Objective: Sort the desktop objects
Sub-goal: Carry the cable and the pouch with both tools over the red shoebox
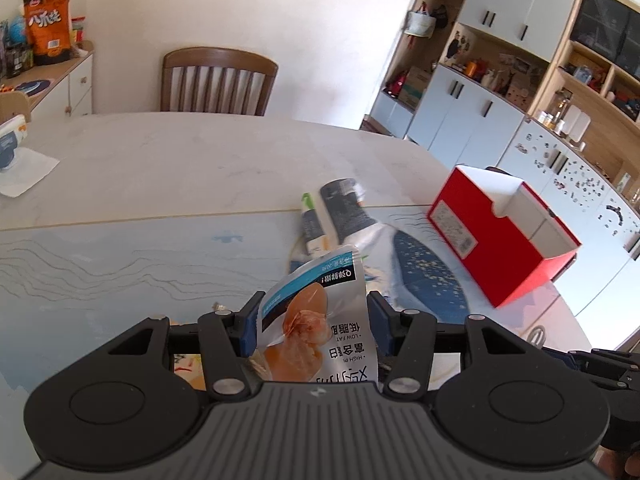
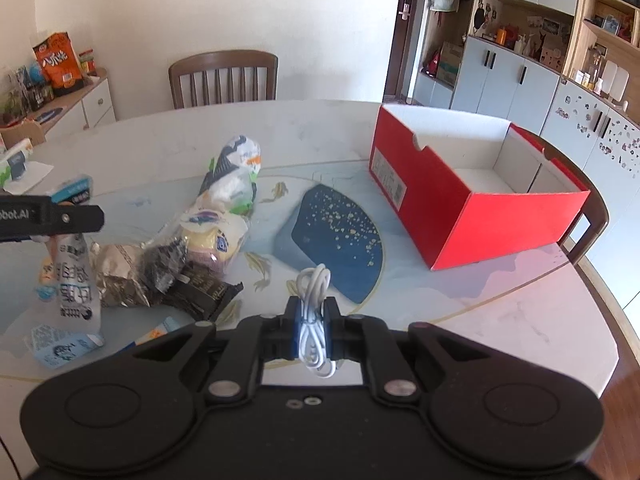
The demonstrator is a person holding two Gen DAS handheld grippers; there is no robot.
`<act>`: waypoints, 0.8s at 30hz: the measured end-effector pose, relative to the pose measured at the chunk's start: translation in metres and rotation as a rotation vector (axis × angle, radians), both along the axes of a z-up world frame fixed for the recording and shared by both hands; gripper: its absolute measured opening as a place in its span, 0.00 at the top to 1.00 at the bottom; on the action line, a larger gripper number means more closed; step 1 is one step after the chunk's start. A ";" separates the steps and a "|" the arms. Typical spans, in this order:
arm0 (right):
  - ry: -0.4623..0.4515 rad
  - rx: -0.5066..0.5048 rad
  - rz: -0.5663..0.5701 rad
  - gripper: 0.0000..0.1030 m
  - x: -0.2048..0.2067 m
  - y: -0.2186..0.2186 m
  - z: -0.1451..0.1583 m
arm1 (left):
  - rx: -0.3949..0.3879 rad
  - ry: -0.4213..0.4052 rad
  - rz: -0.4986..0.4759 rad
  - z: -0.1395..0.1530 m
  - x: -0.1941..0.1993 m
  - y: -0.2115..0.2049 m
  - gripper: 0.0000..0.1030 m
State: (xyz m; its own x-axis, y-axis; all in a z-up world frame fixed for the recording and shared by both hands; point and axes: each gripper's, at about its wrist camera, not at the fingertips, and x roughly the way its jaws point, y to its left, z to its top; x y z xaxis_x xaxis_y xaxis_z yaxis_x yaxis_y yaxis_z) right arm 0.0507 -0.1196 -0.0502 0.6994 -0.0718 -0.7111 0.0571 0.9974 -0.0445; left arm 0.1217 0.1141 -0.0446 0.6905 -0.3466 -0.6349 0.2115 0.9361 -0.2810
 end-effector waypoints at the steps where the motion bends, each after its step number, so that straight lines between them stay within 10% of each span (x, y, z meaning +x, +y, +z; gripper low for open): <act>1: -0.002 0.003 0.000 0.91 -0.002 -0.001 0.003 | -0.001 -0.004 -0.007 0.003 -0.002 -0.003 0.49; 24: -0.071 0.094 0.024 0.91 -0.001 -0.096 0.062 | -0.040 -0.054 -0.134 0.056 -0.003 -0.120 0.49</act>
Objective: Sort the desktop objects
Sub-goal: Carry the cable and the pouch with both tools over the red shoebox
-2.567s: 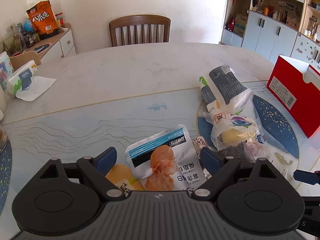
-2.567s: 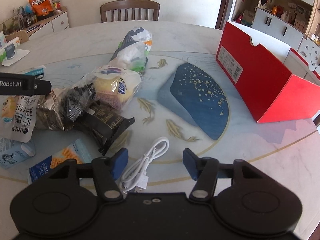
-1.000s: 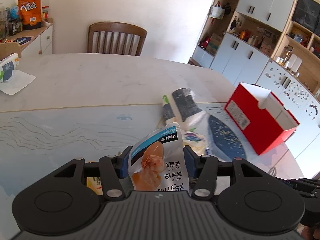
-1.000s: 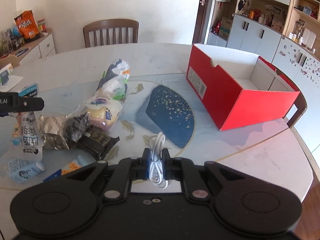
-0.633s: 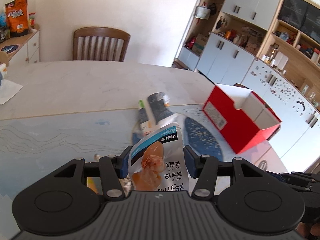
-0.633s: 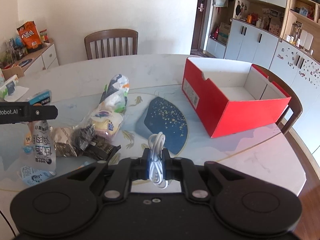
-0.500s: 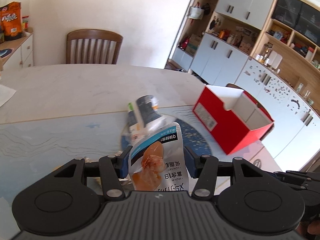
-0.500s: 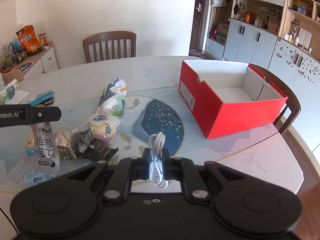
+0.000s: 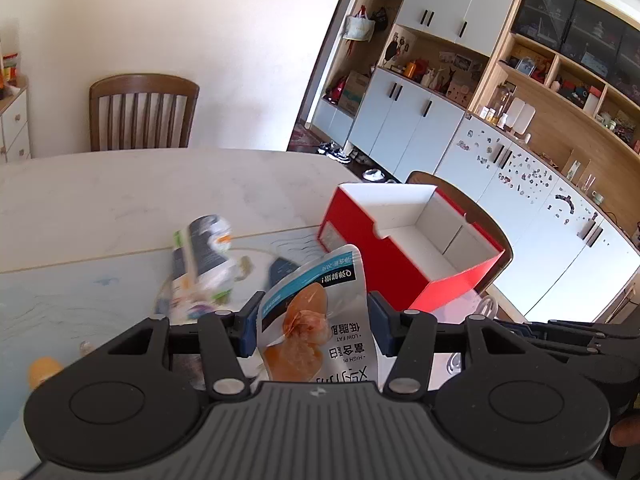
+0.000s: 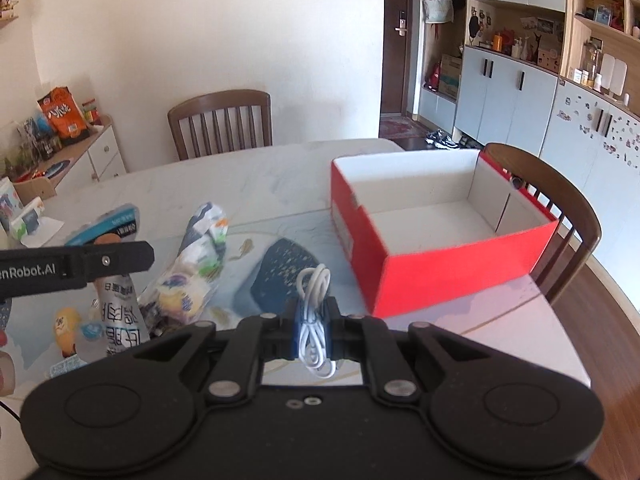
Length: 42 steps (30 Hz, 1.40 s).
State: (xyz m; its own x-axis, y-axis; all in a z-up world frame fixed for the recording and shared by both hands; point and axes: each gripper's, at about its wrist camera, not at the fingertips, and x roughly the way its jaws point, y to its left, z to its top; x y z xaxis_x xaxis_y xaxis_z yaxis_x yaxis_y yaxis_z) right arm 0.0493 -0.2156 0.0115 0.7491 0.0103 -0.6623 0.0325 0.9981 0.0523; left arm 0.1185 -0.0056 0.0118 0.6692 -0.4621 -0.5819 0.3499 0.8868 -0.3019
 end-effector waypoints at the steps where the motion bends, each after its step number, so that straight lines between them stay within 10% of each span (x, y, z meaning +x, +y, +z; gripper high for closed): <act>1: -0.003 0.006 0.003 0.91 0.003 -0.008 0.002 | -0.001 0.001 0.003 0.001 0.002 -0.007 0.49; 42: 0.027 0.069 0.061 0.91 0.142 -0.211 0.003 | 0.141 0.020 -0.150 -0.006 0.125 -0.242 0.48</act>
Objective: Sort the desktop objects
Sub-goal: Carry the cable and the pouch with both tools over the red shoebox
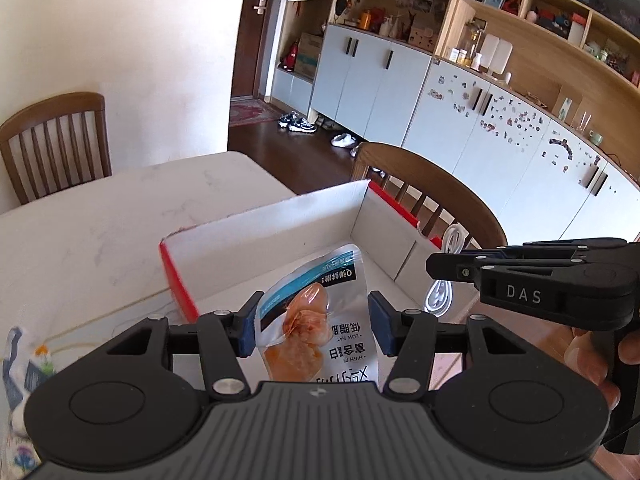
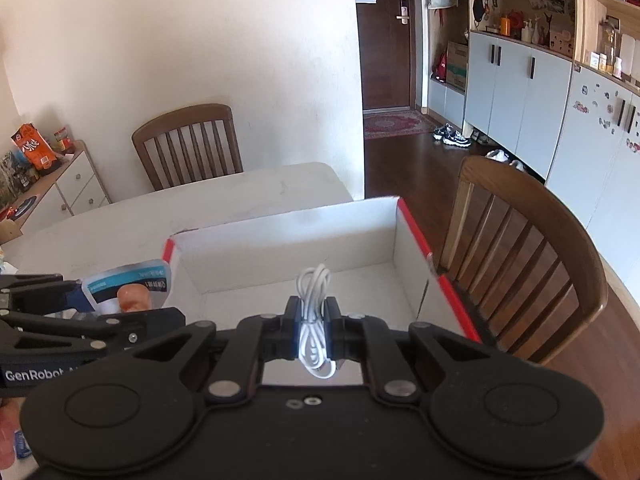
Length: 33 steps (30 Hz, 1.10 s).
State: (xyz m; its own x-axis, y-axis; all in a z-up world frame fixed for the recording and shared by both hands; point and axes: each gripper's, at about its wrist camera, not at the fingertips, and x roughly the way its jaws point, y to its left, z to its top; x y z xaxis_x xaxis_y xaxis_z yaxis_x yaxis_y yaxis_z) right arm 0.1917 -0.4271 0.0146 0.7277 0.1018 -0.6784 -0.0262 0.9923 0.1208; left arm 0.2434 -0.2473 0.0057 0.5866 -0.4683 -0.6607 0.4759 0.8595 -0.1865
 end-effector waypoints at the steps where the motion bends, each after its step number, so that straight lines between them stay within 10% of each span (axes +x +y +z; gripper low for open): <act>1: -0.002 0.000 0.003 0.91 0.004 -0.002 0.000 | -0.002 0.001 -0.006 0.000 0.005 -0.003 0.48; 33: 0.319 0.006 0.079 0.91 0.098 -0.031 -0.103 | 0.297 0.289 -0.172 -0.099 0.091 -0.078 0.46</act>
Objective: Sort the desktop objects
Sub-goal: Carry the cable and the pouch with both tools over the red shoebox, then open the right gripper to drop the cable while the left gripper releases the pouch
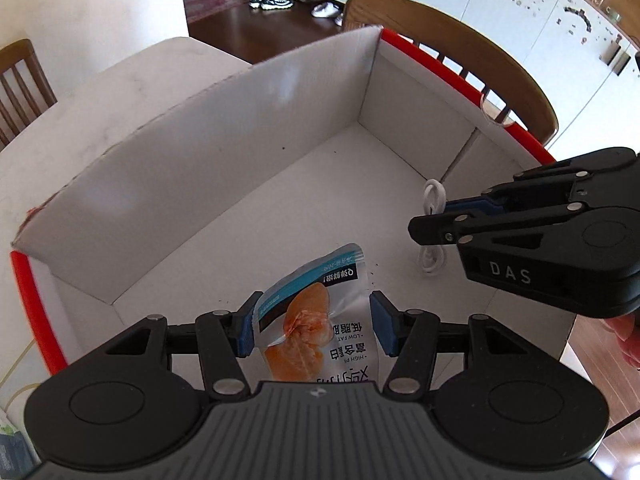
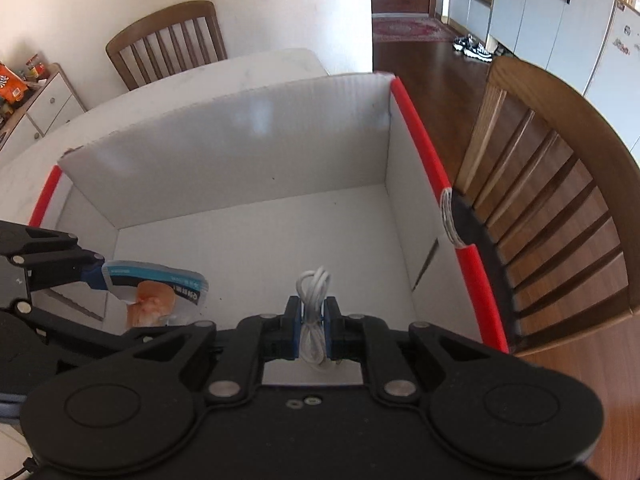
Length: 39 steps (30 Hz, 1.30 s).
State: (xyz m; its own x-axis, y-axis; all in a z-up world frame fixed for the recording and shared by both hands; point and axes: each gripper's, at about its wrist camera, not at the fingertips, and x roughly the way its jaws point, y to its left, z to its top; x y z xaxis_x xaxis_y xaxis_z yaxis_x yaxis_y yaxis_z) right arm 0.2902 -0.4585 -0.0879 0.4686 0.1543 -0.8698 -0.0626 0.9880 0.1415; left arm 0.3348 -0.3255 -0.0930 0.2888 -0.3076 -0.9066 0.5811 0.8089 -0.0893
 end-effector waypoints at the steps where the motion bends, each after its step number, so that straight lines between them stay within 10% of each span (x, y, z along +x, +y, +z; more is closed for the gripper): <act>1: 0.001 0.006 0.003 0.91 0.001 0.000 0.000 | 0.001 0.004 -0.005 -0.001 0.000 -0.001 0.46; 18: 0.024 -0.033 0.007 0.76 0.009 0.003 -0.002 | 0.036 0.108 0.014 -0.019 0.005 -0.002 0.38; 39: -0.072 -0.006 0.024 0.68 -0.018 0.004 0.028 | -0.120 -0.056 0.082 0.042 -0.037 0.036 0.38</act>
State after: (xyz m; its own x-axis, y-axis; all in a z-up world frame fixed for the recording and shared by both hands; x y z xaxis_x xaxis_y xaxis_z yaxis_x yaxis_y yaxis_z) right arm 0.2717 -0.4548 -0.0599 0.5261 0.1616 -0.8349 -0.0966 0.9868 0.1302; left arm 0.2977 -0.2894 -0.0505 0.3661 -0.3860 -0.8468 0.5205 0.8392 -0.1575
